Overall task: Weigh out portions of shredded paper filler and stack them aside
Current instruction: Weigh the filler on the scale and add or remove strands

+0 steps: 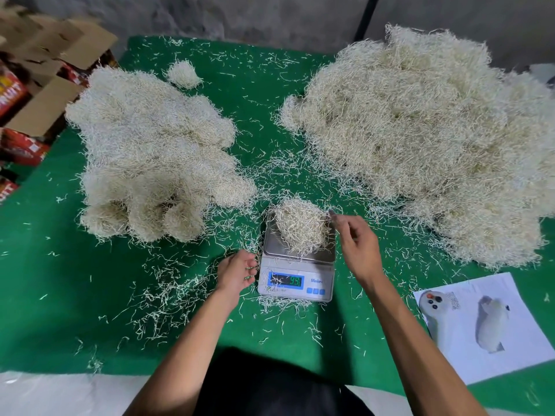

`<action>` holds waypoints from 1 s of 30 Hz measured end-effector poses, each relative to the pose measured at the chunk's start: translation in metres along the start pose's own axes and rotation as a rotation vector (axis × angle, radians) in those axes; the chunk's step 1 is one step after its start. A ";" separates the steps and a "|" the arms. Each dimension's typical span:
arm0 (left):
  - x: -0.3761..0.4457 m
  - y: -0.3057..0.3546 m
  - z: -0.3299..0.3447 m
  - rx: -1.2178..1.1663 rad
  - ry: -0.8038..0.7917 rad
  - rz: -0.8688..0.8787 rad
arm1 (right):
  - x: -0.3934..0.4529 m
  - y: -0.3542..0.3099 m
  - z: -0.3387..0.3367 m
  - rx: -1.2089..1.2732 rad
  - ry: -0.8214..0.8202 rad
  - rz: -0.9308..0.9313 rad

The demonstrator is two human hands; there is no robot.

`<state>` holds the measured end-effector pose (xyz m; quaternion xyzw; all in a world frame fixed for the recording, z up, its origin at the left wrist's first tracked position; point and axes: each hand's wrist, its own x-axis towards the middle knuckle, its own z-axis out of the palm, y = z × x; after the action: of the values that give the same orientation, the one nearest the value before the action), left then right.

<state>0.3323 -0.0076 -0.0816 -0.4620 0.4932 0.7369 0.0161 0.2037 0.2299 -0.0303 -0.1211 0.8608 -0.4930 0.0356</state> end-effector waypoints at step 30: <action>0.053 -0.027 -0.044 1.428 -0.313 0.682 | -0.079 0.071 0.030 0.164 0.095 0.356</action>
<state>0.3444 -0.0485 -0.1414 -0.0557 0.9509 0.2645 0.1507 0.2736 0.2582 -0.1110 0.0599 0.8263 -0.5526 0.0913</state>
